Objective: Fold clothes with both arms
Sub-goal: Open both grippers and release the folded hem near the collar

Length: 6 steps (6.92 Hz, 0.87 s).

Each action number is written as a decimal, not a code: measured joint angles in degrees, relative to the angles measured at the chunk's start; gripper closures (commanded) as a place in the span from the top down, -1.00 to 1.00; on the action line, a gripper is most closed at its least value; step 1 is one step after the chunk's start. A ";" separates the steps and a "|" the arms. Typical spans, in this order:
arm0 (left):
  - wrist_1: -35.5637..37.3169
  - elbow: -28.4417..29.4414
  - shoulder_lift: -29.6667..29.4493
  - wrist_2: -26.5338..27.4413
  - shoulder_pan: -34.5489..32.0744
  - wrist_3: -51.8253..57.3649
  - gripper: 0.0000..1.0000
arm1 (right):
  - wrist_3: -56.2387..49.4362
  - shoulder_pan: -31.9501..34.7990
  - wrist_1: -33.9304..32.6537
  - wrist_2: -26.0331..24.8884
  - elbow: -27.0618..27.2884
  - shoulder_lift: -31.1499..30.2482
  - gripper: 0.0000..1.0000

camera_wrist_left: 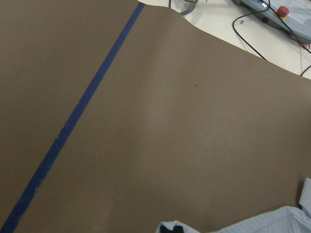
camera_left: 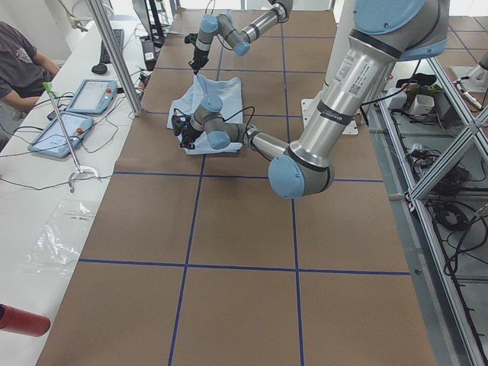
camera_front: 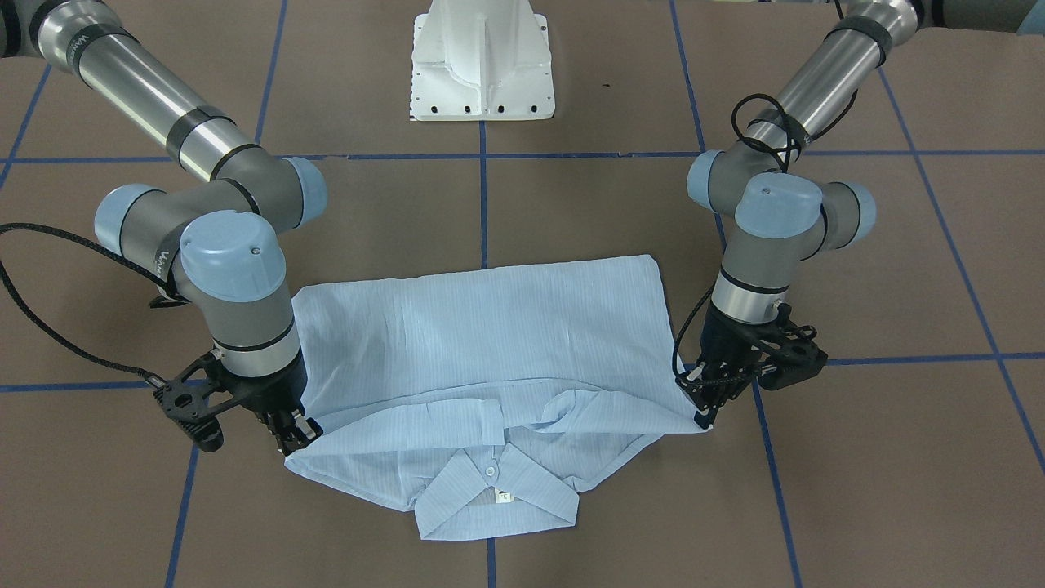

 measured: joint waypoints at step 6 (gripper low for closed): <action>-2.77 3.69 -0.95 0.74 -0.22 5.23 0.23 | -0.57 -0.01 1.58 -0.90 -3.47 1.26 1.00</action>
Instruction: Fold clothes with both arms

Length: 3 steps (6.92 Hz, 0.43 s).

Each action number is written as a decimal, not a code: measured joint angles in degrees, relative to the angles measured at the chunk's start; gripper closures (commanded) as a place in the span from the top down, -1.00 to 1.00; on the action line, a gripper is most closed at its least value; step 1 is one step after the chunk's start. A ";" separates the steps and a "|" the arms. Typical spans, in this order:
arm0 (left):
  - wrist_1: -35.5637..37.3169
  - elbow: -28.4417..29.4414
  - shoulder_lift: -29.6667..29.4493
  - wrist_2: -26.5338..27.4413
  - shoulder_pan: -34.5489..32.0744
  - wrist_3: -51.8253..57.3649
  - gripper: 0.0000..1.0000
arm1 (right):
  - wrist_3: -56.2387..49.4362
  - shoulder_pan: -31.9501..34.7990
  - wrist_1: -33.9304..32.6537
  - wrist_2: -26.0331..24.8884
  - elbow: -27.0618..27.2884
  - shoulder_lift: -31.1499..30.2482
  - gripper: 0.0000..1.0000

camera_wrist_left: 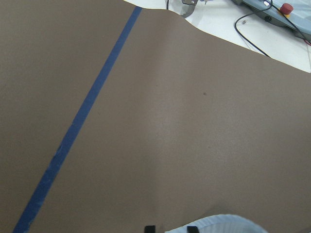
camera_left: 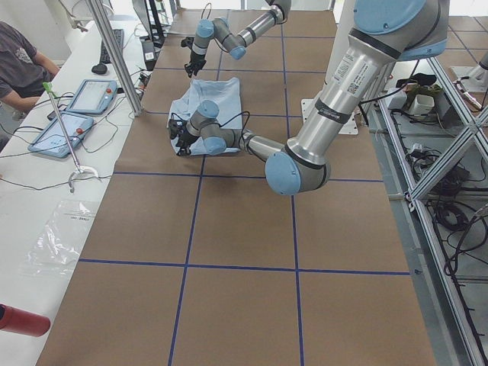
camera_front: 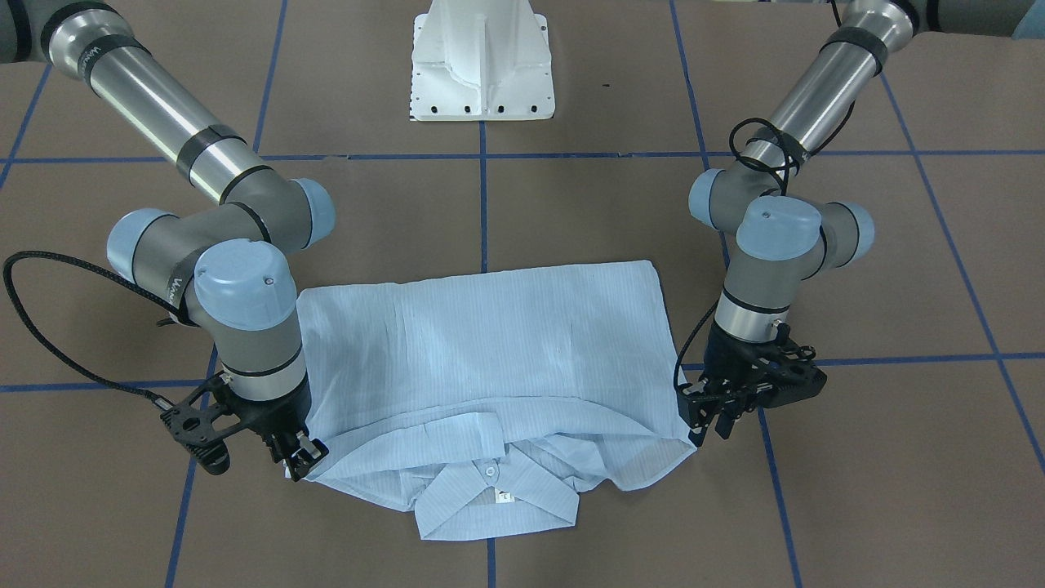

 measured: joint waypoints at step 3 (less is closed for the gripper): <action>0.12 -1.89 0.47 0.02 -0.23 0.29 0.23 | 2.98 -5.24 -0.22 0.69 18.91 -13.98 1.00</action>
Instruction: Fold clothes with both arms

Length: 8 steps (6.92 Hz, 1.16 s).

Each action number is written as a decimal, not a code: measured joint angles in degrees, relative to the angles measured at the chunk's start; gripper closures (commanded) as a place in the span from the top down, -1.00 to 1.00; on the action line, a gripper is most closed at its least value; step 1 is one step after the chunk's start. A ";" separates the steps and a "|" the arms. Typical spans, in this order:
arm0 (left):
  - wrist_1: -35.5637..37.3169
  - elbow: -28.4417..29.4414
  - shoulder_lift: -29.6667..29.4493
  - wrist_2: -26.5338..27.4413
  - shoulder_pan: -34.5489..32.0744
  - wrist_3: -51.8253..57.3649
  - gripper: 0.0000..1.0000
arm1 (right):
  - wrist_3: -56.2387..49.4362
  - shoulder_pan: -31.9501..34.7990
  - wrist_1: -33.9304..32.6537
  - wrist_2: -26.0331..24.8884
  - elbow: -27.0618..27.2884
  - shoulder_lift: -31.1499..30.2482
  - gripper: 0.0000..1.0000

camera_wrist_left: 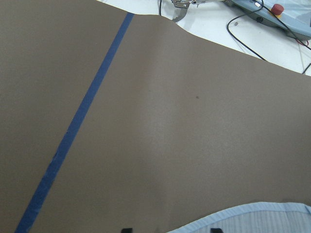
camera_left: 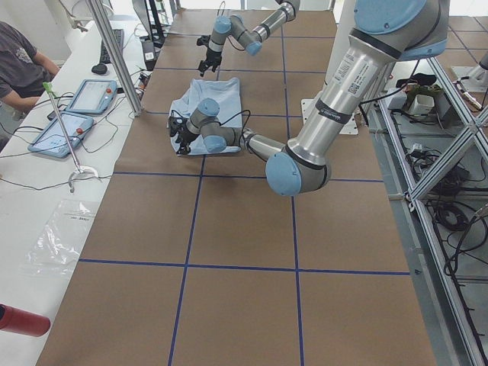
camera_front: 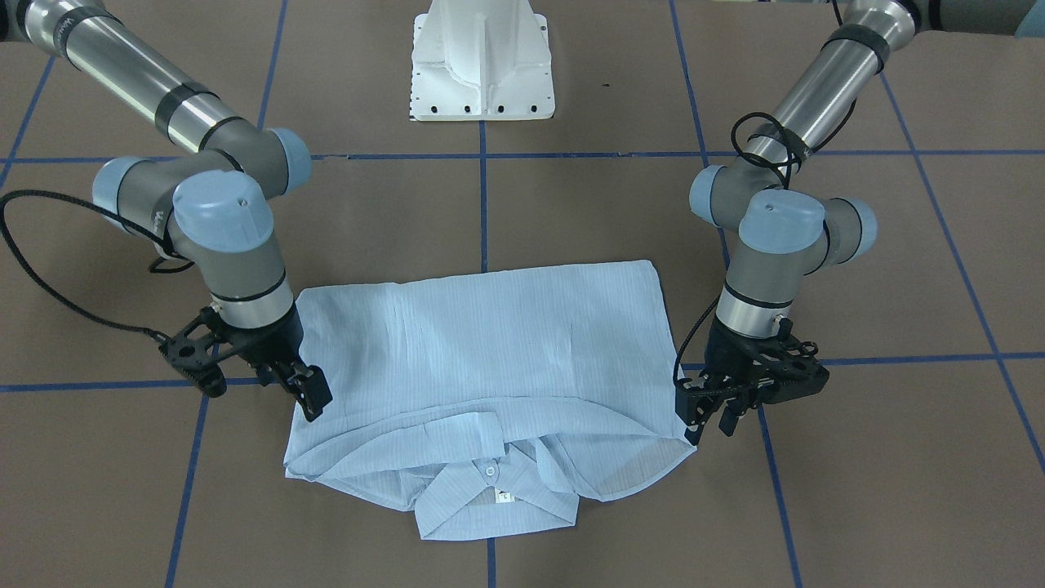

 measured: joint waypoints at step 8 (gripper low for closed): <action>0.38 -0.83 0.19 0.68 0.03 0.00 0.23 | 5.77 -7.78 0.37 -0.53 9.88 -10.13 -1.00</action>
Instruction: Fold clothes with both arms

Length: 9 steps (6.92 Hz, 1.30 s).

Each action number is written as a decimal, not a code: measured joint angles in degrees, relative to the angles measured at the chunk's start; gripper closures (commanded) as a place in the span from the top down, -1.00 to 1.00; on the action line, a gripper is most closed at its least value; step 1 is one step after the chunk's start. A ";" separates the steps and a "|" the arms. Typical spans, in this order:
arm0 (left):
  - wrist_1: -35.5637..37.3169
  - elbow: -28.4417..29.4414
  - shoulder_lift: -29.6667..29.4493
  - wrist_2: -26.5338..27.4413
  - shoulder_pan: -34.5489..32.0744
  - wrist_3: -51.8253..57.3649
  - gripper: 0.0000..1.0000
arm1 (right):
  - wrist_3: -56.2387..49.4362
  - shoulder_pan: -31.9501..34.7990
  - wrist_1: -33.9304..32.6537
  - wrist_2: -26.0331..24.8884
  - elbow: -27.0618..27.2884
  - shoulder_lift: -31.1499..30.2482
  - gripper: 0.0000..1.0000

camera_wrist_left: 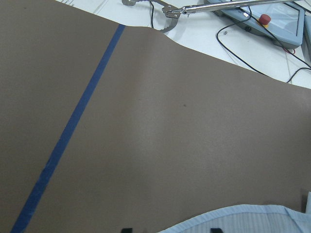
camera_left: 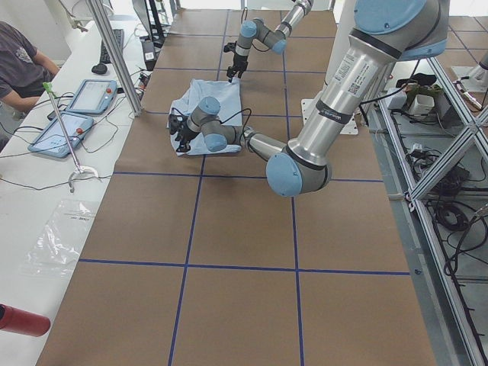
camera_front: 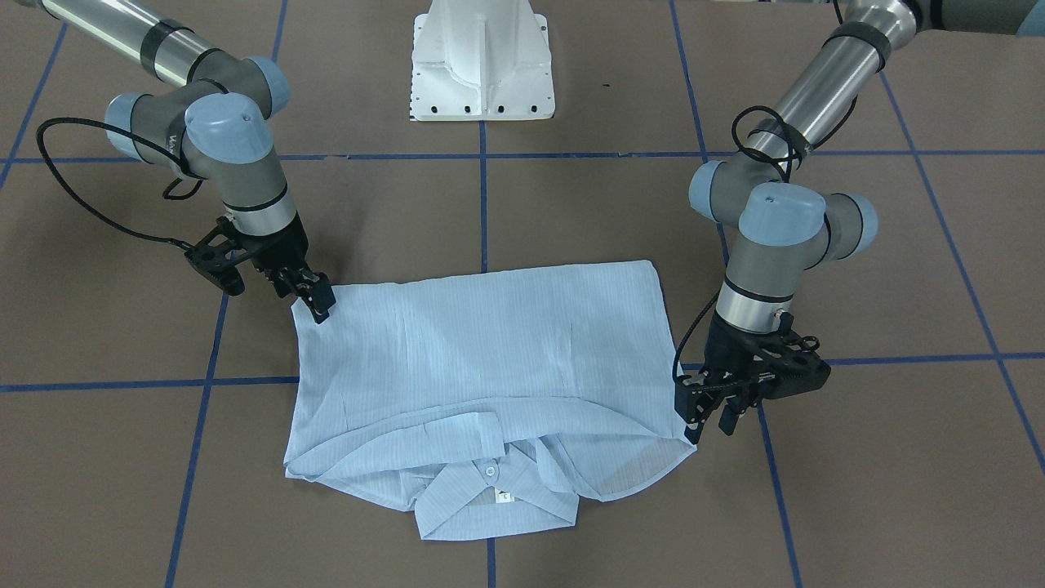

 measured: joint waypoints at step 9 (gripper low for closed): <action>0.00 0.09 0.07 -0.05 0.09 -0.06 0.23 | 2.80 -11.39 -11.63 4.91 27.34 -11.34 -1.00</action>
